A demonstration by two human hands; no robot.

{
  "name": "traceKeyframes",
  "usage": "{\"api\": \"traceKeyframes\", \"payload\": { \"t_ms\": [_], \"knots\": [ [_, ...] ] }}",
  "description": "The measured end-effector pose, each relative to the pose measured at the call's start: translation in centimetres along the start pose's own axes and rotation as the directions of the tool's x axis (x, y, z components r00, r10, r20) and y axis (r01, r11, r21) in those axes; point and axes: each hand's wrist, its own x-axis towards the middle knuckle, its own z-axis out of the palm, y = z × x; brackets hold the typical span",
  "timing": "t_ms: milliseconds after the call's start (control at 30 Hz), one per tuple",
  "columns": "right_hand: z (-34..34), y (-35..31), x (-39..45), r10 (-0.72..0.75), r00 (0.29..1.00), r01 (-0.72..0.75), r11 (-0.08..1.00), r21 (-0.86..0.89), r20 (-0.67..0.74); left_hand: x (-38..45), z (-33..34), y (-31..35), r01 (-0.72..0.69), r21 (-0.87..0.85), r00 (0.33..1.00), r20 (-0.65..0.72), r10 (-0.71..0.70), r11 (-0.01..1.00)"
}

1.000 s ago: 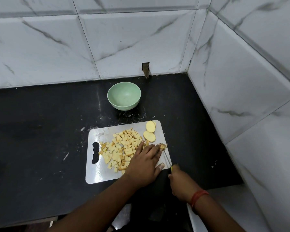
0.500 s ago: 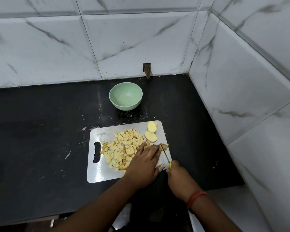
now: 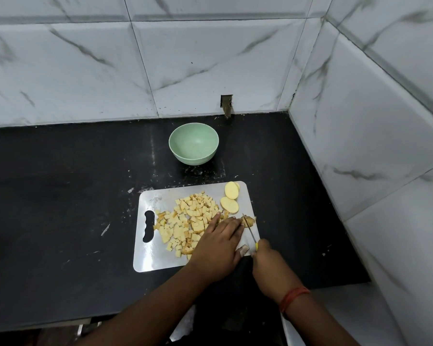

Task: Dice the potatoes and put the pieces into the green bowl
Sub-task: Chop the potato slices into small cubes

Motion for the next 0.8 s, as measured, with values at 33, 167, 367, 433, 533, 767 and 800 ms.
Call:
{"api": "traceKeyframes", "payload": {
  "t_ms": [33,167,367,433,533,767,800],
  "knots": [
    [-0.05,0.01,0.06,-0.002,1.000,0.002,1.000,0.017,-0.013,0.00,0.02,-0.01,-0.001,-0.001,1.000,-0.003,0.001,1.000],
    [-0.11,-0.02,0.61,0.012,1.000,-0.012,1.000,0.012,0.017,-0.02,0.13,-0.05,0.003,0.000,1.000,-0.005,-0.003,1.000],
    [0.00,-0.04,0.83,0.047,0.996,-0.047,0.999,-0.003,0.070,0.03,0.14,0.03,0.000,0.014,1.000,-0.006,0.000,1.000],
    [-0.07,-0.16,0.89,0.053,0.995,-0.052,0.999,-0.015,0.079,0.08,0.09,0.05,0.000,0.015,1.000,0.000,0.000,1.000],
    [-0.04,-0.45,0.91,0.056,0.995,-0.053,0.998,-0.037,0.085,0.10,0.12,0.06,0.003,0.015,1.000,0.004,-0.003,1.000],
    [-0.24,-0.43,1.02,0.024,0.996,-0.023,1.000,-0.015,0.091,0.16,0.24,0.12,0.003,0.023,1.000,-0.005,-0.003,1.000],
    [-0.30,-0.42,1.02,0.024,0.995,-0.025,1.000,0.005,0.098,0.15,0.27,0.14,0.005,0.026,1.000,-0.008,-0.005,1.000]
  ]
}}
